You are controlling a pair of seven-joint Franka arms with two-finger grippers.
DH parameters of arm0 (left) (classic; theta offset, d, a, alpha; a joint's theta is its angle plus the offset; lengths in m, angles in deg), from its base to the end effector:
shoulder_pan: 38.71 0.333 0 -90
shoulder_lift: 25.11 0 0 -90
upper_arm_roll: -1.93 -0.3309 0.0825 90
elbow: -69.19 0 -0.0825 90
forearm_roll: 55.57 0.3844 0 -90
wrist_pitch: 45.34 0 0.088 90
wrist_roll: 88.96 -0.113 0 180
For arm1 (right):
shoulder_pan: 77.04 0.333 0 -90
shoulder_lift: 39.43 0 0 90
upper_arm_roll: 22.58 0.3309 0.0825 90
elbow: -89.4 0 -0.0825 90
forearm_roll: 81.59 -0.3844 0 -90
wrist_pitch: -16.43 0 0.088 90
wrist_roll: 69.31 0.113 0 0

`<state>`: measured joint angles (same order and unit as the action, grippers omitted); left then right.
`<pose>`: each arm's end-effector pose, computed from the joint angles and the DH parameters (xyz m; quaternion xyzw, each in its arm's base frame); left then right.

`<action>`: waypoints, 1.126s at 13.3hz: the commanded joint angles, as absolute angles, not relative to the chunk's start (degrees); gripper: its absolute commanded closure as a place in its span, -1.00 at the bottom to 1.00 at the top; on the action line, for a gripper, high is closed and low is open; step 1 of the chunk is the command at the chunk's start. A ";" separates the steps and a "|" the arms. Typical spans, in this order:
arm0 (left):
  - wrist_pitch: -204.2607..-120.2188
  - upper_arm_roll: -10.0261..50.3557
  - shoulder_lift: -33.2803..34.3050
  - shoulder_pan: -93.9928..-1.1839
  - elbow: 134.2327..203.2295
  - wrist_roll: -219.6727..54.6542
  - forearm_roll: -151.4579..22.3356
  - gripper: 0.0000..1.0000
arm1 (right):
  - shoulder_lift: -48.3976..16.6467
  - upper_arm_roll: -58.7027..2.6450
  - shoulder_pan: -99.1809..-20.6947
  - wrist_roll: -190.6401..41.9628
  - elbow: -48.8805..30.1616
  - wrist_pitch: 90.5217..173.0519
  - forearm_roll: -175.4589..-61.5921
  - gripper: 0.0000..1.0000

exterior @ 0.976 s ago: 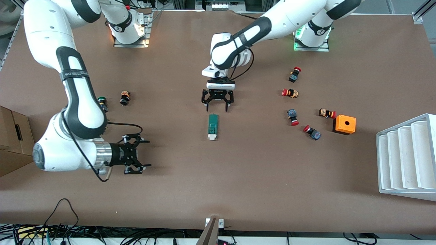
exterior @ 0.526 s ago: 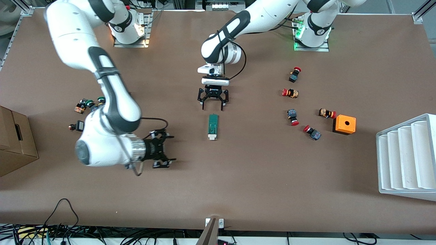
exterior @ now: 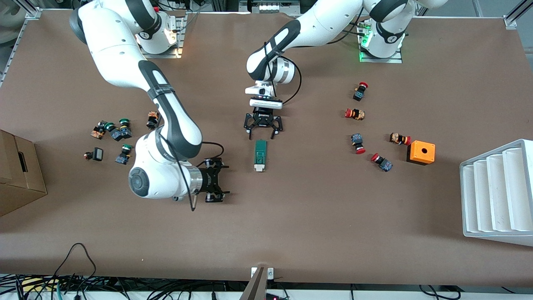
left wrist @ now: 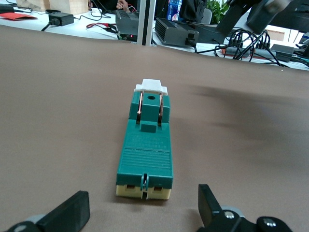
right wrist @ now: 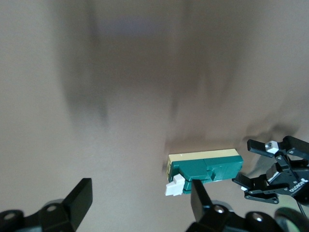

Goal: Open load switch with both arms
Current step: 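Grasp the switch body with the left gripper and the white handle with the right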

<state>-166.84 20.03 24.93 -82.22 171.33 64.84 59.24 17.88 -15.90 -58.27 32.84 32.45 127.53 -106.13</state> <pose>0.3561 -0.5399 0.0844 0.8526 0.0404 0.5162 0.0701 0.7176 0.3373 0.2538 -0.6898 0.6810 0.2295 0.0874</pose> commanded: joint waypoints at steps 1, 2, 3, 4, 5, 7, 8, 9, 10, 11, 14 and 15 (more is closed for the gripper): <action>-167.51 19.42 26.48 -82.40 169.39 67.49 61.32 -1.00 | 21.21 -18.17 -53.76 36.85 34.99 129.80 -105.76 -0.71; -167.51 19.33 26.48 -82.40 168.78 67.49 61.33 -1.00 | 21.65 -18.88 -52.79 37.47 35.08 129.81 -105.76 -0.66; -167.42 19.33 26.57 -82.31 167.64 67.40 61.15 -1.00 | 21.66 -18.89 -52.43 37.57 35.08 129.81 -105.76 -0.61; -167.51 19.33 26.57 -82.31 167.28 67.31 61.15 -1.00 | 21.66 -18.89 -51.99 37.83 35.08 129.81 -105.76 -0.56; -167.42 19.33 26.31 -82.22 167.28 67.31 61.15 -1.00 | 21.66 -18.89 -51.81 38.88 35.52 129.81 -105.76 -0.50; -167.42 19.33 26.31 -82.31 167.28 67.22 61.15 -1.00 | 21.83 -18.80 -51.81 40.20 36.66 129.81 -105.76 -0.49; -167.42 19.33 26.39 -82.31 167.28 67.22 61.15 -1.00 | 21.83 -18.80 -51.20 40.47 36.75 129.90 -105.76 -0.49; -167.33 19.33 26.39 -82.31 167.28 67.22 61.15 -1.00 | 21.83 -18.97 -50.41 40.64 36.75 129.90 -105.76 -0.41; -167.25 19.33 26.57 -82.31 167.28 67.22 61.24 -0.99 | 21.83 -19.59 -49.10 40.73 36.75 129.98 -105.67 -0.41; -166.55 19.33 26.66 -82.31 167.37 67.22 61.24 -0.93 | 21.92 -21.07 -47.78 40.65 36.75 130.07 -105.76 -0.41; -166.19 19.33 26.75 -82.48 167.46 67.13 61.24 -0.39 | 22.97 -22.23 -46.10 40.64 38.24 130.07 -105.59 -0.41; -165.84 19.33 26.83 -82.57 167.54 67.13 61.32 -0.24 | 23.15 -22.58 -45.58 40.64 38.25 130.07 -105.24 -0.41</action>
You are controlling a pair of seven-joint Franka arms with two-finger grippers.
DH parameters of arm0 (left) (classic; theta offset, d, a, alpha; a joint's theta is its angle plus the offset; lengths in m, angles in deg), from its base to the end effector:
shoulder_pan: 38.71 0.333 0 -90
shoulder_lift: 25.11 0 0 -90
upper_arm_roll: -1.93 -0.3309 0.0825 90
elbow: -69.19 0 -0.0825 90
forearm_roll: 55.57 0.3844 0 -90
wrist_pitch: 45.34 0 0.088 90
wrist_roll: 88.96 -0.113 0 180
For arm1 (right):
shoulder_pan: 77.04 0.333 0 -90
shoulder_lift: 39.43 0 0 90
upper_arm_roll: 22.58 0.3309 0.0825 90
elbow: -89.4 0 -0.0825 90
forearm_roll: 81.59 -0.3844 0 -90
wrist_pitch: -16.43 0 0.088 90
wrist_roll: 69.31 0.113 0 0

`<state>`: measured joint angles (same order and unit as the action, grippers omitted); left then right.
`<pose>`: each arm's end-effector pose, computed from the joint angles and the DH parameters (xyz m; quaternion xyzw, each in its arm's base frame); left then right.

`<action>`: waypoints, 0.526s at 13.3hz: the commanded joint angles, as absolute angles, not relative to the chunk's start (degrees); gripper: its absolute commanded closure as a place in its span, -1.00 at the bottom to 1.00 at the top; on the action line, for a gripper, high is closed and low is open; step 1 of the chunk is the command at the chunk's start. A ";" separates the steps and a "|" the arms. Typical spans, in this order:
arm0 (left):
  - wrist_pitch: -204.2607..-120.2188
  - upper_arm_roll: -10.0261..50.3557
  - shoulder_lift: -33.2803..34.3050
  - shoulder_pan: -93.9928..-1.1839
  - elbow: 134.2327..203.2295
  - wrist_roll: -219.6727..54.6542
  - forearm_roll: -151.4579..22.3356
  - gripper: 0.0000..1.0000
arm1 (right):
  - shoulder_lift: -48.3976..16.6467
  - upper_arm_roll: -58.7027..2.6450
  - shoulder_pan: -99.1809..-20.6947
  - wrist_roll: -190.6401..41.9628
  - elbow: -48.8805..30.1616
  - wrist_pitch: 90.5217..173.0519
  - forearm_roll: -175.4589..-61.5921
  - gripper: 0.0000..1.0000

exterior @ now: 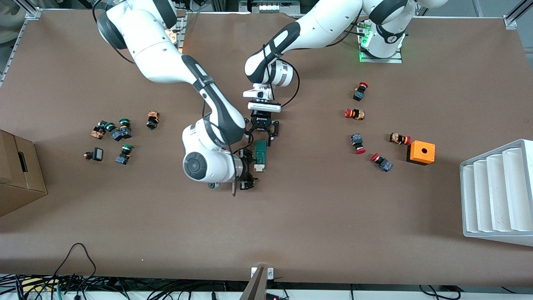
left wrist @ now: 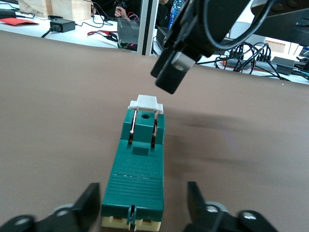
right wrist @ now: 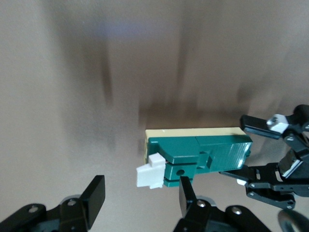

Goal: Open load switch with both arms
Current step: 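Grasp the switch body with the left gripper and the white handle with the right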

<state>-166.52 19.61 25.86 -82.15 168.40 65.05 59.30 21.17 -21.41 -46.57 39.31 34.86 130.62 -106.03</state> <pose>0.3731 -0.5479 0.0909 0.8445 0.0559 0.5271 0.0766 0.6706 0.4382 0.2265 -0.7051 0.6799 0.1918 0.0610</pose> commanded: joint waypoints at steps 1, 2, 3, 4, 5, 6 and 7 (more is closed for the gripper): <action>-165.06 19.33 27.18 -82.57 167.63 67.13 61.33 -0.13 | 23.15 -22.93 -44.79 40.64 38.33 130.07 -104.80 -0.41; -164.96 19.24 27.45 -82.66 167.55 67.13 61.33 -0.02 | 23.24 -23.02 -44.43 40.64 38.25 130.07 -104.71 -0.40; -164.96 19.33 27.54 -82.66 167.54 67.13 61.33 0.06 | 23.59 -23.28 -44.34 40.64 38.33 129.99 -104.71 -0.32; -164.96 19.33 27.54 -82.57 167.54 67.13 61.33 0.09 | 23.76 -23.28 -44.17 40.73 38.33 130.07 -104.71 -0.27; -164.96 19.33 27.54 -82.57 167.54 67.13 61.33 0.09 | 23.94 -23.37 -43.99 40.82 38.33 130.16 -104.71 -0.27; -164.96 19.33 27.54 -82.57 167.54 67.13 61.33 0.10 | 23.94 -23.37 -43.82 40.91 38.33 130.16 -104.71 -0.26; -164.87 19.33 27.54 -82.57 167.54 67.13 61.33 0.10 | 23.94 -23.37 -43.73 40.91 38.33 130.16 -104.71 -0.19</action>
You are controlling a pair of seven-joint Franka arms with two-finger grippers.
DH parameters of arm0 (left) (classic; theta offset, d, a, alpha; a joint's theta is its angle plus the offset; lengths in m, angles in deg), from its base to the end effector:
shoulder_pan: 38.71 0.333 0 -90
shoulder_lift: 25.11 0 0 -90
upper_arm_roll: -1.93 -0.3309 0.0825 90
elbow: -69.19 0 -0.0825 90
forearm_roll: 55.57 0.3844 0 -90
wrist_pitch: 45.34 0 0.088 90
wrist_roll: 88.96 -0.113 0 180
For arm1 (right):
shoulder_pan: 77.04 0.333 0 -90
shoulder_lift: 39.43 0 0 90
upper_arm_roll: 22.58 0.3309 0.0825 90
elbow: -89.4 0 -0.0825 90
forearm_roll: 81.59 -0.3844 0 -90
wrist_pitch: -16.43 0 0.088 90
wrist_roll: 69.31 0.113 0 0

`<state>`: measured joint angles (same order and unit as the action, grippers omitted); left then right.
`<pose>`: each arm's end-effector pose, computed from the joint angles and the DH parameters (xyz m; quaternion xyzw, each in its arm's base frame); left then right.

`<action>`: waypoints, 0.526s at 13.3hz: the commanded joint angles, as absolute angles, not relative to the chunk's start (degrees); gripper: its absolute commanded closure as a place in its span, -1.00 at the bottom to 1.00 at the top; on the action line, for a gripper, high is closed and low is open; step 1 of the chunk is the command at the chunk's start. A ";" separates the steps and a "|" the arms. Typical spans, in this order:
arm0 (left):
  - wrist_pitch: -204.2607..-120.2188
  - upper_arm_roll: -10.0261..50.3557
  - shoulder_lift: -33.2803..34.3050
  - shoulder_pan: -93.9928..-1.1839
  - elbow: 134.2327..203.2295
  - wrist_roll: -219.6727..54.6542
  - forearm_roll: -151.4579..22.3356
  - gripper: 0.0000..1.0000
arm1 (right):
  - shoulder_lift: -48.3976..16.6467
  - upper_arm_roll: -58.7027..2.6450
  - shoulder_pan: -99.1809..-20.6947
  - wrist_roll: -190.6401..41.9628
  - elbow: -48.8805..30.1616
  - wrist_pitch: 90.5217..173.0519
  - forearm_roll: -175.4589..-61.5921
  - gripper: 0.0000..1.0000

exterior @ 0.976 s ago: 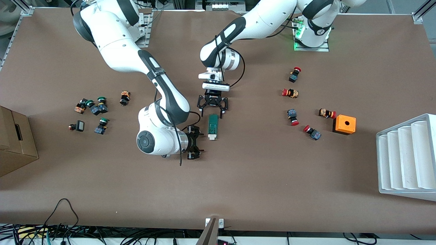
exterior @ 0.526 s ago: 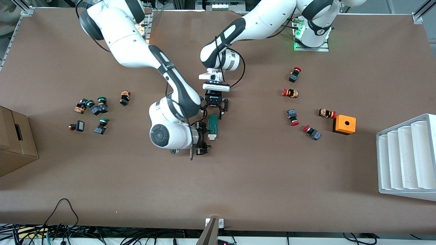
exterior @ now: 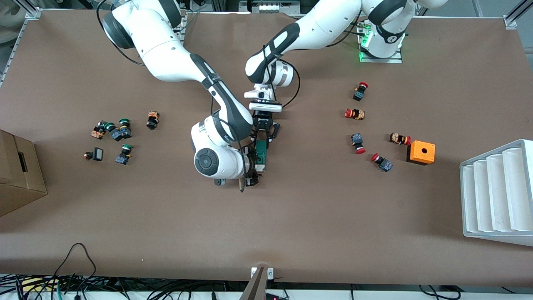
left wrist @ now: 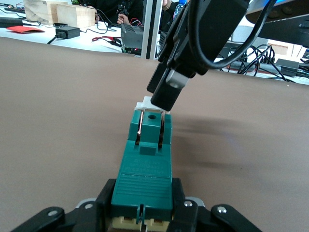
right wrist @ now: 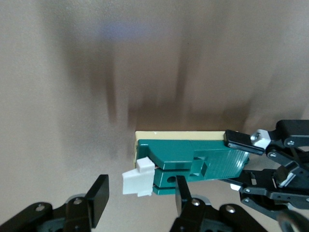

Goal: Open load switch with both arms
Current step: 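Grasp the switch body with the left gripper and the white handle with the right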

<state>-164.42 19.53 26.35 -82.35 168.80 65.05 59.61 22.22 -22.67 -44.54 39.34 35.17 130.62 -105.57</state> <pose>0.3728 -0.5433 0.0846 0.8387 0.0544 0.5379 0.0657 0.6600 0.4519 0.2136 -0.7156 0.6727 0.1816 0.0489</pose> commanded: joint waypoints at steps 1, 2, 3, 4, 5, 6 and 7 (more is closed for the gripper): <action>-164.87 19.33 27.54 -82.57 167.54 67.13 61.33 0.14 | 23.94 -23.46 -43.73 40.91 38.33 130.07 -104.71 -0.17; -164.87 19.33 27.54 -82.57 167.54 67.13 61.33 0.16 | 24.03 -23.46 -43.73 41.08 38.33 130.07 -104.79 -0.17; -164.87 19.33 27.54 -82.57 167.54 67.22 61.33 0.16 | 24.03 -23.46 -43.73 41.61 38.33 130.16 -104.71 -0.12; -164.87 19.33 27.54 -82.57 167.54 67.22 61.33 0.16 | 24.03 -23.46 -43.73 41.61 38.33 130.16 -104.79 -0.12; -164.87 19.33 27.54 -82.57 167.46 67.31 61.33 0.16 | 24.03 -23.37 -43.73 41.70 38.33 130.16 -104.79 -0.06; -164.87 19.33 27.54 -82.57 167.46 67.31 61.33 0.16 | 24.03 -23.37 -43.73 41.70 38.33 130.16 -104.79 -0.04; -164.87 19.33 27.54 -82.57 167.46 67.31 61.33 0.16 | 24.03 -23.46 -43.73 41.70 38.33 130.16 -104.79 0.00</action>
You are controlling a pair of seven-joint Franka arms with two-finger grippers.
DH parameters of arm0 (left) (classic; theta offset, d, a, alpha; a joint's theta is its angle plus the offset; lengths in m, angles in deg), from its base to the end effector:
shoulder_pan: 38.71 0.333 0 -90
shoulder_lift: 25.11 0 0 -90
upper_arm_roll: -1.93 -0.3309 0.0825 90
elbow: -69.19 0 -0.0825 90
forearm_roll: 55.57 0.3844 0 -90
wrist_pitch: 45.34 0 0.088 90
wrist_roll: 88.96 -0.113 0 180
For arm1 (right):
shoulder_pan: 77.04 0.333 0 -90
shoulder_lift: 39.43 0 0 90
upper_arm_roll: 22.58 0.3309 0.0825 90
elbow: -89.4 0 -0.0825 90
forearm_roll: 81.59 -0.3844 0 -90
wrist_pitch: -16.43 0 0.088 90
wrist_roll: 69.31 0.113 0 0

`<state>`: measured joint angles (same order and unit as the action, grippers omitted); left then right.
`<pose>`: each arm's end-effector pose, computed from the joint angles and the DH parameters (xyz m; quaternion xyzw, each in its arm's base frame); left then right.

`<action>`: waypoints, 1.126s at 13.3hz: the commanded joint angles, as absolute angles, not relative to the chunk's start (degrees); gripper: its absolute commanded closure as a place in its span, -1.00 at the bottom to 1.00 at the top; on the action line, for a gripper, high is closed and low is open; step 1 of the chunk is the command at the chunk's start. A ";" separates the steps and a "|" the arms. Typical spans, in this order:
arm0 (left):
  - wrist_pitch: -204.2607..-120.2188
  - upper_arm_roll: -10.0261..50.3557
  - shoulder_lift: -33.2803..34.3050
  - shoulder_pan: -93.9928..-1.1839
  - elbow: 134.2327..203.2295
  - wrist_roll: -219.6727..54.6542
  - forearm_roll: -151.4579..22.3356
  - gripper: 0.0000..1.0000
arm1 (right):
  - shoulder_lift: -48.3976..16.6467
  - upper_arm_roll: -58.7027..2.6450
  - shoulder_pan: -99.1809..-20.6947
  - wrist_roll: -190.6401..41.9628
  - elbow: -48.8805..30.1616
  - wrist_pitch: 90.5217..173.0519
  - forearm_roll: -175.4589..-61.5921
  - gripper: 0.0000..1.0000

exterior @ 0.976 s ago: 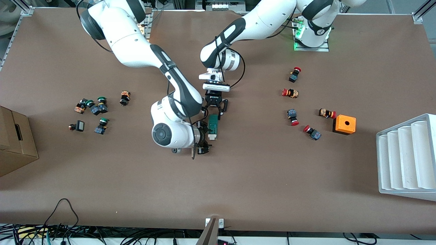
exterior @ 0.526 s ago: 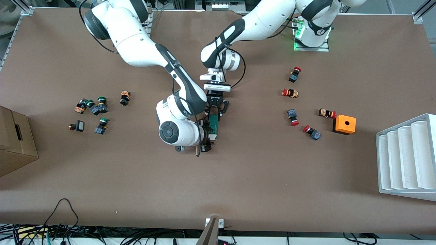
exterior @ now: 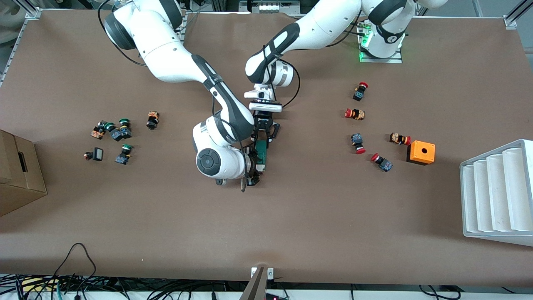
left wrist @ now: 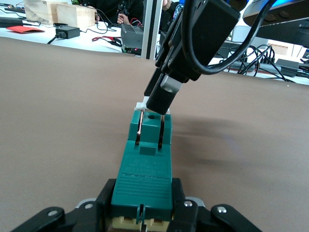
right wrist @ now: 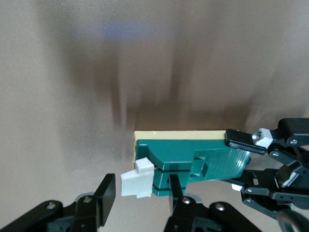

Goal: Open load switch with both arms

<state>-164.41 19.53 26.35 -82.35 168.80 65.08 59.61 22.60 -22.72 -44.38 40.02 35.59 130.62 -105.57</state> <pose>0.3728 -0.5433 0.0846 0.8386 0.0547 0.5379 0.0658 0.6596 0.4537 0.2117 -0.7125 0.6761 0.1815 0.0478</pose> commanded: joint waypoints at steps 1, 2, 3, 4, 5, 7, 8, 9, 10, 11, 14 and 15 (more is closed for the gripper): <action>-164.87 19.33 27.54 -82.57 167.46 67.40 61.33 0.16 | 24.03 -23.46 -43.64 41.70 38.33 130.25 -104.79 0.05; -164.87 19.33 27.54 -82.57 167.46 67.40 61.33 0.16 | 24.03 -23.37 -43.64 41.70 38.33 130.60 -104.79 0.09; -164.87 19.33 27.54 -82.57 167.46 67.40 61.24 0.16 | 24.03 -23.46 -43.46 41.70 38.33 130.69 -104.79 0.11; -164.87 19.33 27.54 -82.57 167.46 67.40 61.24 0.16 | 24.03 -23.46 -43.37 41.79 38.33 130.77 -104.79 0.21; -164.87 19.33 27.54 -82.57 167.46 67.48 61.24 0.15 | 24.03 -23.46 -43.37 41.79 38.33 130.95 -104.79 0.28; -164.87 19.33 27.54 -82.66 167.46 67.49 61.24 0.15 | 24.03 -23.55 -43.37 42.31 38.33 131.13 -104.79 0.41; -164.87 19.33 27.54 -82.57 167.37 67.49 61.24 0.15 | 24.03 -23.46 -43.37 42.40 38.33 131.21 -104.79 0.42; -164.87 19.33 27.54 -82.57 167.46 67.49 61.24 0.15 | 24.03 -23.55 -43.37 42.40 38.33 131.30 -104.79 0.42; -164.87 19.33 27.54 -82.57 167.37 67.49 61.24 0.15 | 24.03 -23.55 -43.37 42.49 38.33 131.39 -104.79 0.42; -164.87 19.33 27.54 -82.57 167.37 67.49 61.24 0.15 | 24.03 -23.55 -43.37 42.49 38.33 131.74 -104.79 0.42; -164.87 19.33 27.54 -82.57 167.46 67.49 61.24 0.14 | 24.03 -23.46 -43.37 42.49 38.33 132.09 -104.79 0.39; -164.87 19.33 27.54 -82.57 167.46 67.49 61.24 0.14 | 24.03 -23.46 -43.37 42.58 38.33 132.09 -104.79 0.39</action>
